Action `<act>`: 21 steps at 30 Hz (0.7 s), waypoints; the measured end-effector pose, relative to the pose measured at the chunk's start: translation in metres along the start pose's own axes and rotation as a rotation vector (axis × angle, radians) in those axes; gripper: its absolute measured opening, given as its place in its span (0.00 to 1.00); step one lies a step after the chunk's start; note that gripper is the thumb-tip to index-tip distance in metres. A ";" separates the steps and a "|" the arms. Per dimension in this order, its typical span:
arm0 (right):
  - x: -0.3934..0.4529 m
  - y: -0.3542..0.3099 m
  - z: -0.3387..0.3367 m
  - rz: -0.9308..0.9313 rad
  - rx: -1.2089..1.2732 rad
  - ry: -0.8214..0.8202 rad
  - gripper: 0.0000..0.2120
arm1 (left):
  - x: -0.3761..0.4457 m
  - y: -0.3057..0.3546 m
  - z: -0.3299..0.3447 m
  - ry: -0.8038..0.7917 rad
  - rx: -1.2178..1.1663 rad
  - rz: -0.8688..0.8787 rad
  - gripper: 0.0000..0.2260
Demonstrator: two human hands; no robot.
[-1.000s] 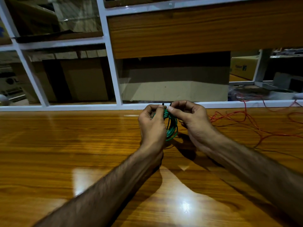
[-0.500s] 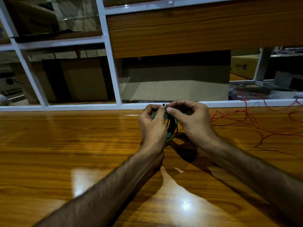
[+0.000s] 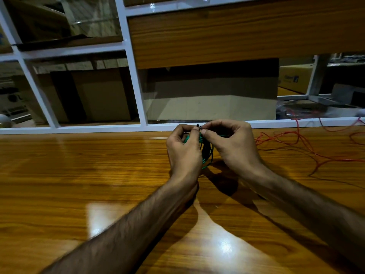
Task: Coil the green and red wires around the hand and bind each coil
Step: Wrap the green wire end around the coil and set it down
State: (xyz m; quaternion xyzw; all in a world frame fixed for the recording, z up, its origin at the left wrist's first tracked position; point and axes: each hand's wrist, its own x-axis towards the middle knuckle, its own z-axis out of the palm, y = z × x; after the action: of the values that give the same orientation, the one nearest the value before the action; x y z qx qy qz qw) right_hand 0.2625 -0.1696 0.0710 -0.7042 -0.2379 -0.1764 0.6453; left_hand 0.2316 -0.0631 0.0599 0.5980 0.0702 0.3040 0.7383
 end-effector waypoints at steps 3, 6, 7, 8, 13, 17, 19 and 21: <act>0.001 -0.002 -0.001 0.022 0.029 -0.018 0.03 | 0.000 0.000 0.000 -0.004 0.008 0.014 0.06; 0.000 -0.007 -0.003 0.061 0.073 -0.032 0.04 | -0.001 0.001 0.000 -0.012 0.001 0.021 0.05; 0.000 -0.008 -0.004 0.075 0.089 -0.039 0.04 | -0.001 0.001 0.000 -0.012 0.002 0.024 0.05; 0.000 -0.009 -0.005 0.089 0.099 -0.046 0.04 | -0.001 0.000 -0.001 -0.011 0.002 0.026 0.05; 0.004 -0.009 -0.009 0.195 0.137 -0.036 0.08 | 0.000 0.000 0.000 0.008 0.022 0.017 0.04; 0.007 -0.012 -0.012 0.329 0.210 -0.077 0.13 | 0.000 0.000 0.000 0.012 0.013 0.028 0.05; 0.008 -0.012 -0.013 0.382 0.233 -0.095 0.14 | 0.000 0.000 0.001 0.016 0.009 0.031 0.06; 0.009 -0.011 -0.013 0.410 0.234 -0.108 0.14 | -0.001 -0.001 0.002 0.020 -0.001 0.024 0.08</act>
State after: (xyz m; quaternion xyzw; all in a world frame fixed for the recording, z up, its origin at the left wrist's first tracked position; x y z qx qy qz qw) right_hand 0.2642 -0.1811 0.0860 -0.6666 -0.1427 0.0250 0.7312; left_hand 0.2324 -0.0654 0.0597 0.5955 0.0704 0.3190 0.7340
